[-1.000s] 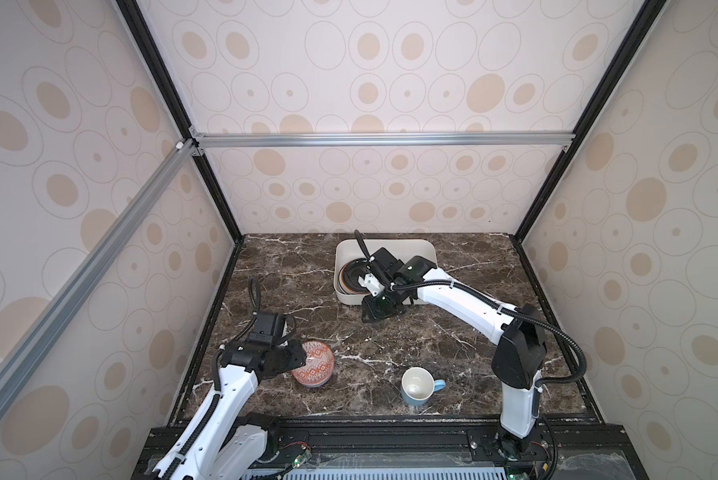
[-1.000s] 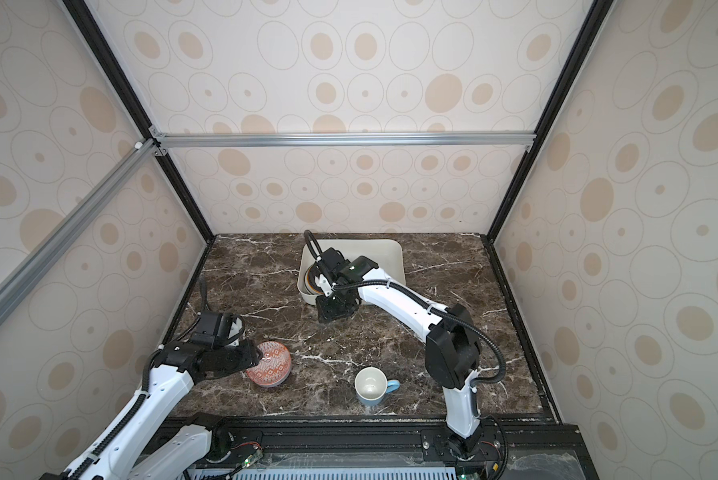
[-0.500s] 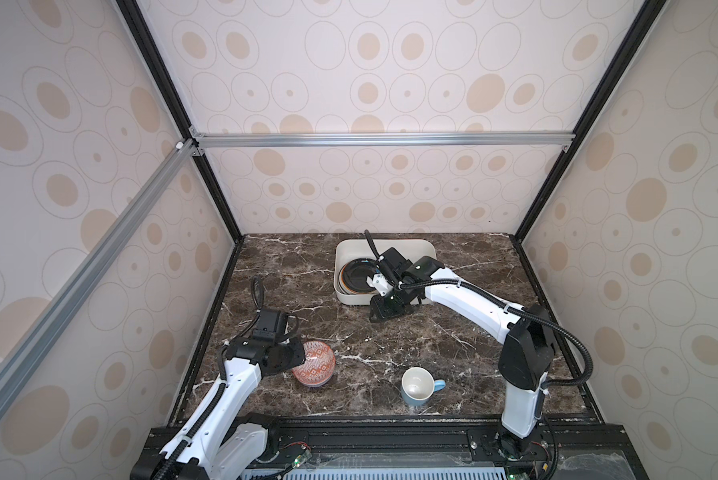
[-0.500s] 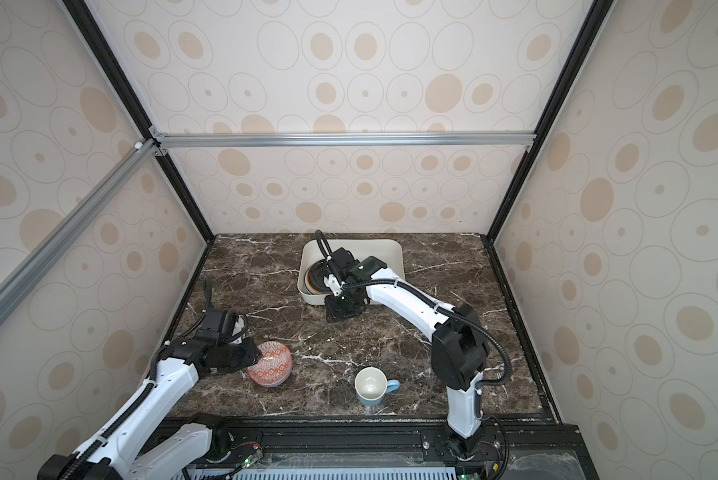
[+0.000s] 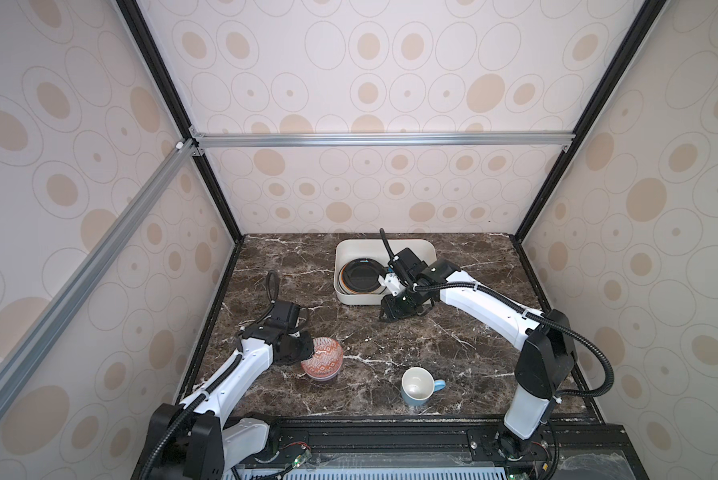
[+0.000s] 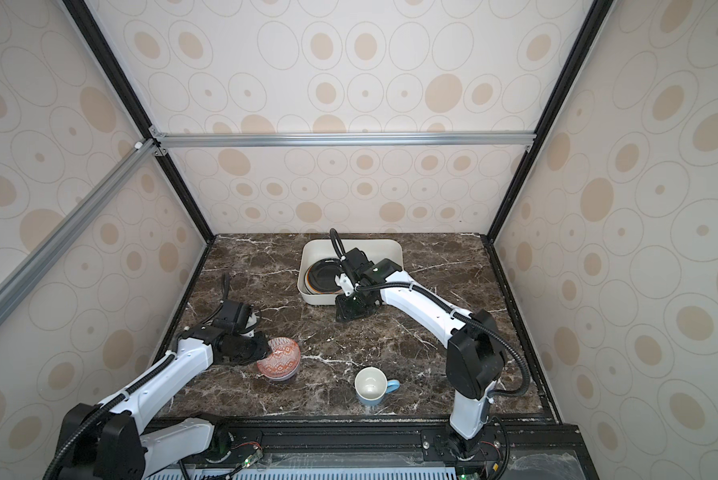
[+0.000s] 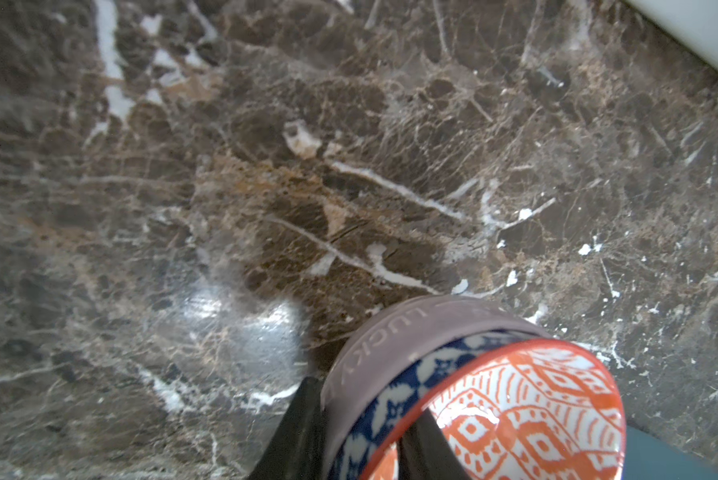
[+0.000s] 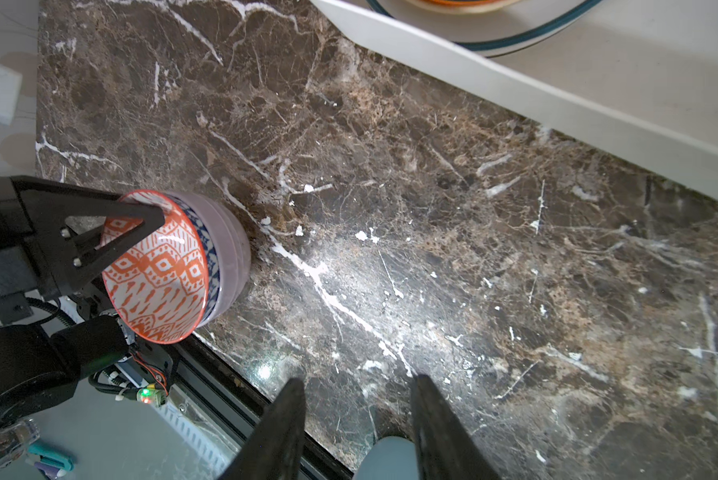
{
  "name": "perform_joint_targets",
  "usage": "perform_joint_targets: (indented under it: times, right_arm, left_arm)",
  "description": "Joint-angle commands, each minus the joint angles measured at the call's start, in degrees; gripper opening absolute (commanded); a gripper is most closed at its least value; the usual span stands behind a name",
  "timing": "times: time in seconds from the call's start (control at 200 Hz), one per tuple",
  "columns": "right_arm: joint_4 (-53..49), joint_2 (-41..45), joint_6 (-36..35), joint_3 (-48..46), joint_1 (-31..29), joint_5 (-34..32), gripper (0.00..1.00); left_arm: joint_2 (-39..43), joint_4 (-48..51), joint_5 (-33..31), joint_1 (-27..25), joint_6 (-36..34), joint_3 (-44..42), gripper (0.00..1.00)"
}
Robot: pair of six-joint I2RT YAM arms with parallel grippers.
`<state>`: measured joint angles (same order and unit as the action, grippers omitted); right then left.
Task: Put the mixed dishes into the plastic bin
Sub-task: 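Lower the left gripper onto the patterned bowl rim while the right approaches it, then grip the patterned bowl rim with the right gripper while the left steadies it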
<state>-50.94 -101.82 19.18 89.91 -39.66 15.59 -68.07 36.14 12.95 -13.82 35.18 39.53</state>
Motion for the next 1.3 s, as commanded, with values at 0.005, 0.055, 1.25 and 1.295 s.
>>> perform_joint_targets:
  times: [0.005,0.055,1.25,1.295]
  right_arm:
    - [-0.1,2.7,-0.3,-1.3,0.8,-0.5,0.45]
    - [-0.1,3.0,-0.3,-1.6,1.1,-0.5,0.45]
    - [-2.1,-14.4,-0.6,9.6,-0.9,6.0,0.45]
    - [-2.5,-15.1,-0.6,10.4,-1.3,5.7,0.45]
  left_arm:
    - [-3.3,-3.8,-0.4,-1.3,0.9,4.7,0.28]
    - [-4.7,-4.2,-0.6,-1.8,0.9,6.0,0.28]
    - [-17.6,-8.5,-3.7,-10.1,-0.8,21.9,0.44]
    - [-16.9,-7.9,-3.7,-9.6,-1.5,22.1,0.47]
